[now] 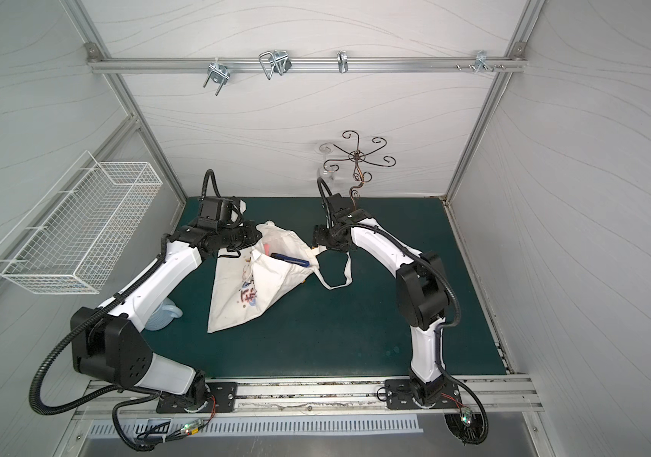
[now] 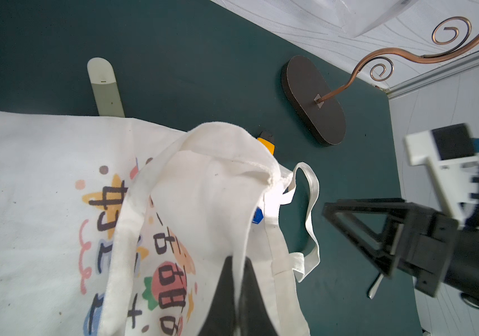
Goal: Place the art knife into the pouch
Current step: Adjust the pouch at the center of the board.
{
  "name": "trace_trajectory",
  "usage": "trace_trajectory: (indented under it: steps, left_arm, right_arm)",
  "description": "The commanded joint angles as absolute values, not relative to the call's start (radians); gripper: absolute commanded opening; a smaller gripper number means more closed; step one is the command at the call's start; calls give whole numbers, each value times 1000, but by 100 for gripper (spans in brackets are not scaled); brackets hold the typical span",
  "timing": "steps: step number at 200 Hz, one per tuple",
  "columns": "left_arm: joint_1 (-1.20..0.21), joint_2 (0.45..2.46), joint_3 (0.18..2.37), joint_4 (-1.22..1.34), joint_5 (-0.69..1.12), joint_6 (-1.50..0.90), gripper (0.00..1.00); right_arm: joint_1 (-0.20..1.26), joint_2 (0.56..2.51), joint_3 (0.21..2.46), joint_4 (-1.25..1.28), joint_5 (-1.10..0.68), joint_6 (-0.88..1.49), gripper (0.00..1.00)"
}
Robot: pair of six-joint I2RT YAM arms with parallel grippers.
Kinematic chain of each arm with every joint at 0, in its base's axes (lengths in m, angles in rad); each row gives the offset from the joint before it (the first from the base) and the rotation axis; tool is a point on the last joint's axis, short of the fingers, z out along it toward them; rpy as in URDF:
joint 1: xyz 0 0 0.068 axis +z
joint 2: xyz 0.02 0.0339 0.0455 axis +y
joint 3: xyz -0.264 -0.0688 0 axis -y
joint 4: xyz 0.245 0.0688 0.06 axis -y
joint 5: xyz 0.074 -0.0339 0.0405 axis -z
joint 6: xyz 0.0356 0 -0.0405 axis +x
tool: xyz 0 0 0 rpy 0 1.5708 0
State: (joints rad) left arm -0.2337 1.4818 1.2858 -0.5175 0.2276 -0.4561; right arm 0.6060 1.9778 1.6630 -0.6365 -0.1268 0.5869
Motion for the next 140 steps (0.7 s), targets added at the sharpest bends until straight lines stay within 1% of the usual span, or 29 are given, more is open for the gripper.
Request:
trace_trajectory:
  steps: [1,45,109,126,133,140]
  left_arm:
    - [-229,1481,1310,-483,217,-439,0]
    - [-229,1479,1309,-482,213,-440,0]
    - [-230,1480,1313,-481,217,-445,0]
    - [-230,1480,1314,-482,218,-446,0]
    - [-230,1479,1315,-482,218,-446,0]
    - [-230,1479,1315,-481,217,-446,0]
  right_arm:
    - [600,2028,1633,-582,-241,594,77]
    - [597,2084,1587,-517,-287,633,77]
    - [613,2098,1488,-390,-356,735,76]
    - [637,2093,1466,-346,-377,776,72]
    - [648,2089,1453,-322,-383,797,68]
    - [658,2088,1445,-302,-385,816,62]
